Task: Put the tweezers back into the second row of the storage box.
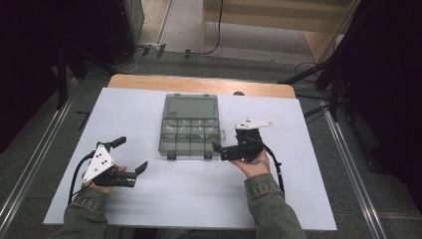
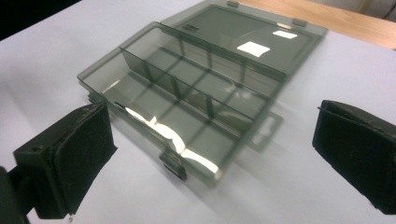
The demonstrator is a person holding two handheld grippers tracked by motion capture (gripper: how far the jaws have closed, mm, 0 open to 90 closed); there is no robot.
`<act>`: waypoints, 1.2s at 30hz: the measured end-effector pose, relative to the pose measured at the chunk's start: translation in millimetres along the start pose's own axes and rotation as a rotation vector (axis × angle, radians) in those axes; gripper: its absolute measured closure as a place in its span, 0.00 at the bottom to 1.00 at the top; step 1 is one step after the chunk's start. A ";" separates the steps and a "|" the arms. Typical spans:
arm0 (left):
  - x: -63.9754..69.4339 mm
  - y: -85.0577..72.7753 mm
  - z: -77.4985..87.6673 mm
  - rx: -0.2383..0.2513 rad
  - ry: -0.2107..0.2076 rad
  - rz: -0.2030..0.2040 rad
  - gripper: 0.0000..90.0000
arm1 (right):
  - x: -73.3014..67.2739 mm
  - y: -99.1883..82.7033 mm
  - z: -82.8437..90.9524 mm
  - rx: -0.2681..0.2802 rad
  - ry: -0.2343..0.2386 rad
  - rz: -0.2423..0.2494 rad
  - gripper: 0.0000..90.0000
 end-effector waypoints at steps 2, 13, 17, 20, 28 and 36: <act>0.0 0.4 0.2 0.003 0.000 0.000 0.00 | 6.4 -4.0 7.7 0.024 -0.023 -0.003 0.00; -0.2 0.3 -0.5 0.004 0.008 0.000 0.00 | 39.5 -47.9 43.9 0.045 -0.105 -0.058 0.00; -0.5 0.6 0.0 0.005 0.011 -0.001 0.00 | 47.8 -60.0 51.2 0.061 -0.128 -0.083 0.00; -0.9 0.7 0.0 0.005 0.013 0.000 0.00 | 51.5 -63.9 59.3 0.092 -0.143 -0.093 0.00; -0.9 1.3 0.1 0.011 0.017 0.000 0.00 | 60.4 -70.7 80.4 0.187 -0.205 -0.098 0.00; -1.3 1.1 0.1 0.008 0.021 -0.001 0.00 | 67.4 -85.9 101.7 0.302 -0.258 -0.111 0.00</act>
Point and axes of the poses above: each handheld gripper's, and its own axes: z roughly backward along the jaws, y roughly out of its top, x roughly to its right, the point moved 10 cm from there along -z, roughly forward along the jaws, and after that the axes turned 6 degrees about z, right-handed, at the moved point
